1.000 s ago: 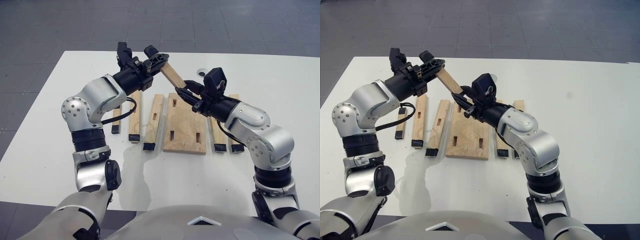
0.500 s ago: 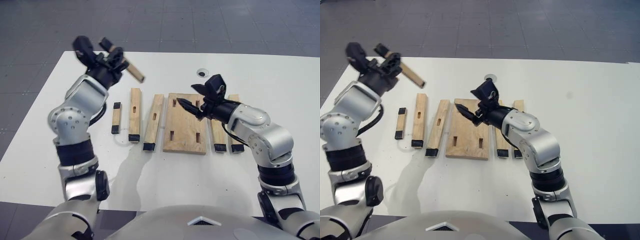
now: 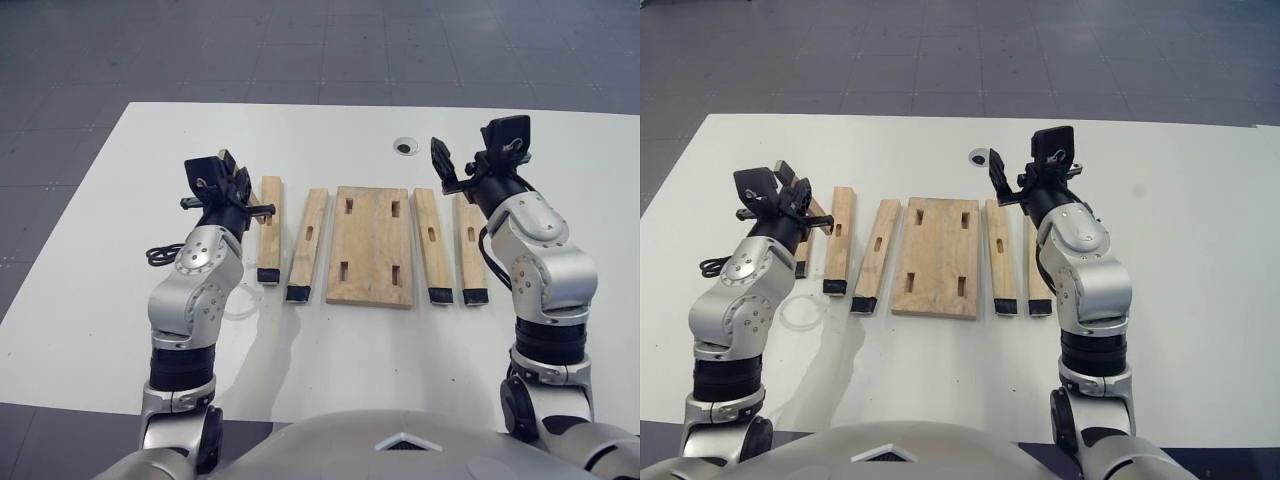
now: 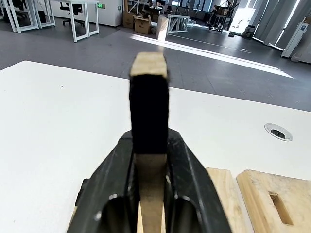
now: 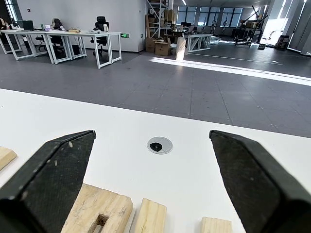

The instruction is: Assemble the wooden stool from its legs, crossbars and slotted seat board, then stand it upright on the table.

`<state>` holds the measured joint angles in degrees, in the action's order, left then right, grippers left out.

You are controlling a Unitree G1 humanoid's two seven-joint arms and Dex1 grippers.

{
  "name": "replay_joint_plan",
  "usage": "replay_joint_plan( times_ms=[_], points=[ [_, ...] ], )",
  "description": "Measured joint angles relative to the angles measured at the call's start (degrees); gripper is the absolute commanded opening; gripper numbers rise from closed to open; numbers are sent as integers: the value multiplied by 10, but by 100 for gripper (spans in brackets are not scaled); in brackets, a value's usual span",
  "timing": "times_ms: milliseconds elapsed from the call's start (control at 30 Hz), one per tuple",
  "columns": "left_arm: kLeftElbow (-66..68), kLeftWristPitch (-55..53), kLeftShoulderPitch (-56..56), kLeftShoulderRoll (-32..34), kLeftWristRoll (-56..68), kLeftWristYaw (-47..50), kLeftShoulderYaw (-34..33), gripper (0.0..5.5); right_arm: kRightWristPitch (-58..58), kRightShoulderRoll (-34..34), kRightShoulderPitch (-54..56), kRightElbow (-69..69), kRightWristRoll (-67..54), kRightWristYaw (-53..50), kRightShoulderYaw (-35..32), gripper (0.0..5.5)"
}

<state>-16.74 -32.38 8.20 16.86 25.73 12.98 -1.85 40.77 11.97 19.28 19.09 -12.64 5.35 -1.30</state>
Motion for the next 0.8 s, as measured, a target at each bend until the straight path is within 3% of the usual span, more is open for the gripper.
replay_joint_plan(
  times_ms=[500,800],
  points=[
    [79,65,2,-54,-70,-72,-21,42,2,-6,-16,12,0,-1,3,431],
    [171,163,21,-75,-128,-92,-18,42,5,-19,-21,17,2,-4,6,431]
  ],
)
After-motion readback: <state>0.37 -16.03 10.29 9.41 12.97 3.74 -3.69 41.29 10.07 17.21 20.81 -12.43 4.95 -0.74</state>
